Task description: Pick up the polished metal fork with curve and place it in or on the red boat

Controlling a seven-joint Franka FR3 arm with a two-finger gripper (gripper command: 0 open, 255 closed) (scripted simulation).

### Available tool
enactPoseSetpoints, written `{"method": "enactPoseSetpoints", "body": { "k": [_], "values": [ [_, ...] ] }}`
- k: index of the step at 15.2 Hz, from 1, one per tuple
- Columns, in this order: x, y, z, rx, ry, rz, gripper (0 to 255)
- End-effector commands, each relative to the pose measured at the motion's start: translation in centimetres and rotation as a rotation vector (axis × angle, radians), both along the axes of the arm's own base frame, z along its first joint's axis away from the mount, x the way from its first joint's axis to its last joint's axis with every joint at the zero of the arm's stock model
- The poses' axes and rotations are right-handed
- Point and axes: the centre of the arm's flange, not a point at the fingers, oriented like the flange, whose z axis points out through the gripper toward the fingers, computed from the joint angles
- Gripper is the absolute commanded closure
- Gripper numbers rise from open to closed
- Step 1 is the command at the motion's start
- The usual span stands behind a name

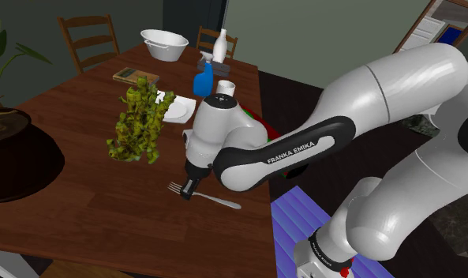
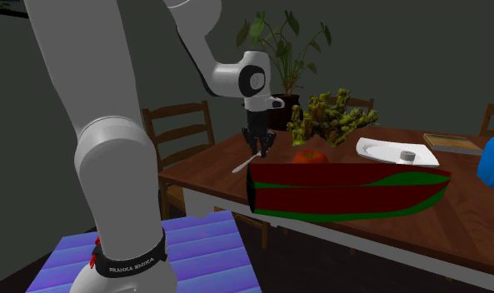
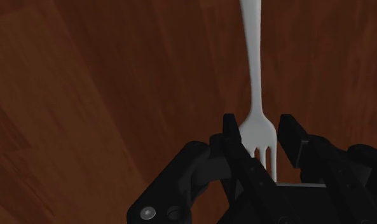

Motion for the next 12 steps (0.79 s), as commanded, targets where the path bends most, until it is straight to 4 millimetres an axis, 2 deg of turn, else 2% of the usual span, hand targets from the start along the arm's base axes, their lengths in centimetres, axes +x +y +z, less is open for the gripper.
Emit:
{"method": "enactPoseSetpoints", "body": {
  "k": [1, 4, 12],
  "values": [
    [-0.4, 0.3, -0.3, -0.003, 0.009, 0.007, 255],
    [-0.4, 0.3, -0.5, -0.004, 0.009, 0.007, 255],
    [-0.4, 0.3, 3.8, -0.003, 0.009, 0.007, 255]
  ]
}}
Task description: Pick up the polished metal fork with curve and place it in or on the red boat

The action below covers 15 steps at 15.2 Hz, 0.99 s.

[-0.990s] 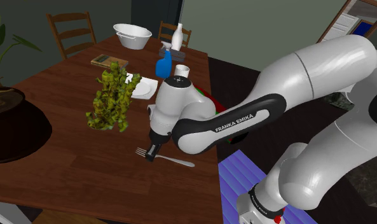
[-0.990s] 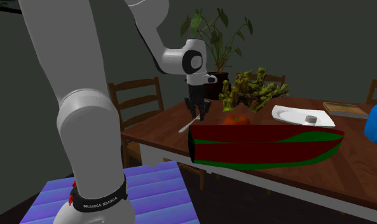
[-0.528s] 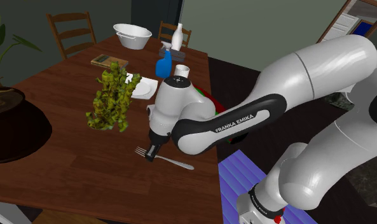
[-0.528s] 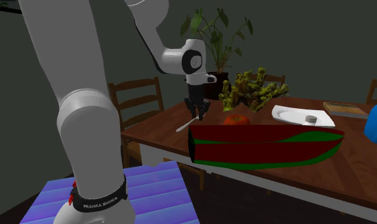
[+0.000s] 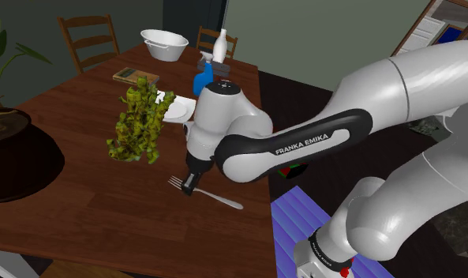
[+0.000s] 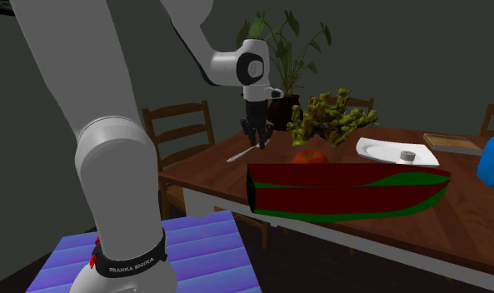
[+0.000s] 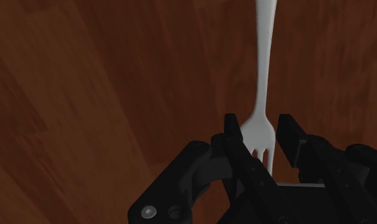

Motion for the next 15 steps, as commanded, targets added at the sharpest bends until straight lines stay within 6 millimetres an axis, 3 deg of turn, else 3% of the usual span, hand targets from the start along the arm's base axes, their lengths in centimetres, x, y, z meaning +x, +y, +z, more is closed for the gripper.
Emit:
{"method": "enactPoseSetpoints", "body": {
  "k": [1, 15],
  "values": [
    [0.0, -0.1, 1.1, 0.0, 0.0, 0.0, 255],
    [0.0, -0.1, 8.5, 0.0, 0.0, 0.0, 255]
  ]
}}
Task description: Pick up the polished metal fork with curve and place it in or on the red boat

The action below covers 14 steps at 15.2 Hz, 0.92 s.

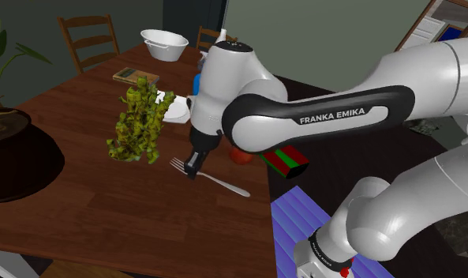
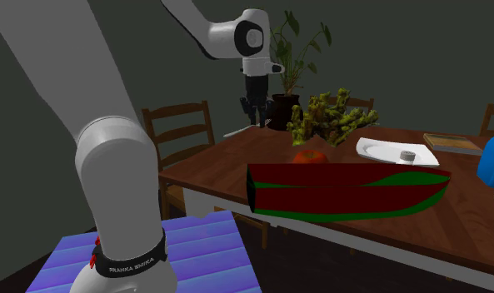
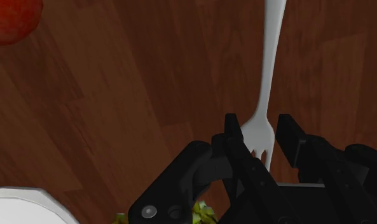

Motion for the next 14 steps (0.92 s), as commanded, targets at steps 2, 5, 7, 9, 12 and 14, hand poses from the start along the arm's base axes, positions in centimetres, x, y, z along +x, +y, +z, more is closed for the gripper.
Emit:
{"method": "enactPoseSetpoints", "body": {
  "k": [2, 5, 7, 9, 12, 14],
  "values": [
    [0.1, -0.1, 1.7, 0.0, 0.0, 0.0, 255],
    [0.1, -0.1, 3.3, 0.0, 0.0, 0.0, 255],
    [0.1, -0.1, 4.3, 0.0, 0.0, 0.0, 255],
    [0.1, -0.1, 5.4, 0.0, 0.0, 0.0, 255],
    [0.6, -2.7, 5.7, 0.0, 0.0, 0.0, 255],
    [1.2, -5.2, 5.7, 0.0, 0.0, 0.0, 255]
  ]
}}
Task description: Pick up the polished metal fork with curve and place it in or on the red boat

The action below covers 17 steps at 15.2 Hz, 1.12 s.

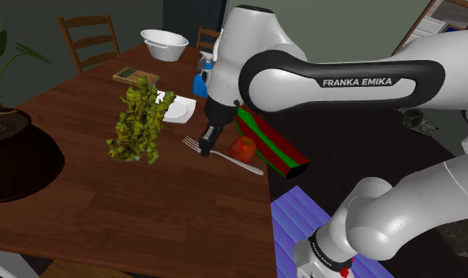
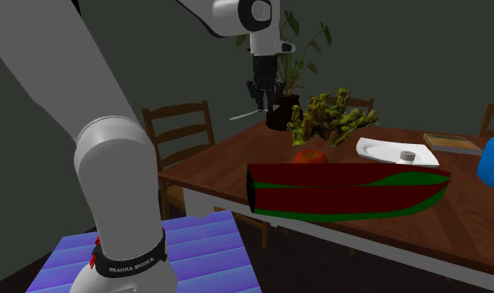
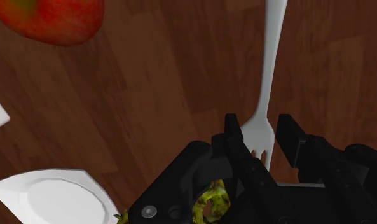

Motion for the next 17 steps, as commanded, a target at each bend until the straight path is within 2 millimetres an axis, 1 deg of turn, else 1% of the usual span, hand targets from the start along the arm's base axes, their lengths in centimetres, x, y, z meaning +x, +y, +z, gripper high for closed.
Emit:
{"method": "enactPoseSetpoints", "body": {
  "k": [1, 17],
  "values": [
    [0.2, -2.6, -0.1, 0.001, 0.0, 0.001, 255],
    [4.8, -23.2, 0.1, 0.001, 0.0, 0.001, 255]
  ]
}}
